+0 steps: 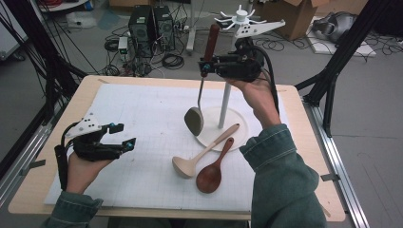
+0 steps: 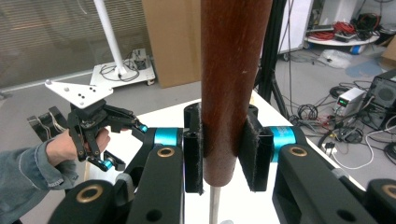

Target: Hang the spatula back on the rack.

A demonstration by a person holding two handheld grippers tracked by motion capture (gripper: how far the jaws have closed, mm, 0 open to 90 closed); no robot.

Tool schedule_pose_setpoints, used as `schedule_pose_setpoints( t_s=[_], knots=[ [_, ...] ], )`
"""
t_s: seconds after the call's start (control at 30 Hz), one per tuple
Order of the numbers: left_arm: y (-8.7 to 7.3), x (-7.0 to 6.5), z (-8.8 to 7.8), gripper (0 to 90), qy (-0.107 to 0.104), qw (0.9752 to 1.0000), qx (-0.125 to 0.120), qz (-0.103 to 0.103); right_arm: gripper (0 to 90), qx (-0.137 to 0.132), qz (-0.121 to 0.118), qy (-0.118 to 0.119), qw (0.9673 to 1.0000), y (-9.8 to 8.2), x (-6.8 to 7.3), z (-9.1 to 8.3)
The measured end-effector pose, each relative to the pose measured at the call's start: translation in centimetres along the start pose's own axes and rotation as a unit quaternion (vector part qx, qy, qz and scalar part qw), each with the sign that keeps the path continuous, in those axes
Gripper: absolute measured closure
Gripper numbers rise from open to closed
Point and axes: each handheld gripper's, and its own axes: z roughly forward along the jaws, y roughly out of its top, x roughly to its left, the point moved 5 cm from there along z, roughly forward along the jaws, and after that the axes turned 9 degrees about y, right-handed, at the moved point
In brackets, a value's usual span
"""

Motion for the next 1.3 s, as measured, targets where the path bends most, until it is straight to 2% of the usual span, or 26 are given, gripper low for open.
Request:
schedule_pose_setpoints(
  t_s=[0.23, 0.87, 1.3],
  knots=[
    [-0.3, 0.4, 0.3, 19.2, 0.011, 0.9999, 0.002, -0.006, 73.8, -0.003, 0.009, -0.012, 0.9999, 0.2, -0.8, -0.7],
    [-0.3, 0.3, 0.3, 18.6, 0.003, 1.0, 0.006, -0.005, 73.7, -0.003, 0.029, -0.019, 0.9994, -0.1, -2.0, -1.5],
    [-0.4, 0.3, 0.3, 18.6, 0.002, 0.9999, 0.008, -0.007, 73.7, -0.001, 0.034, -0.036, 0.9988, -1.1, -2.6, -2.3]
  ],
)
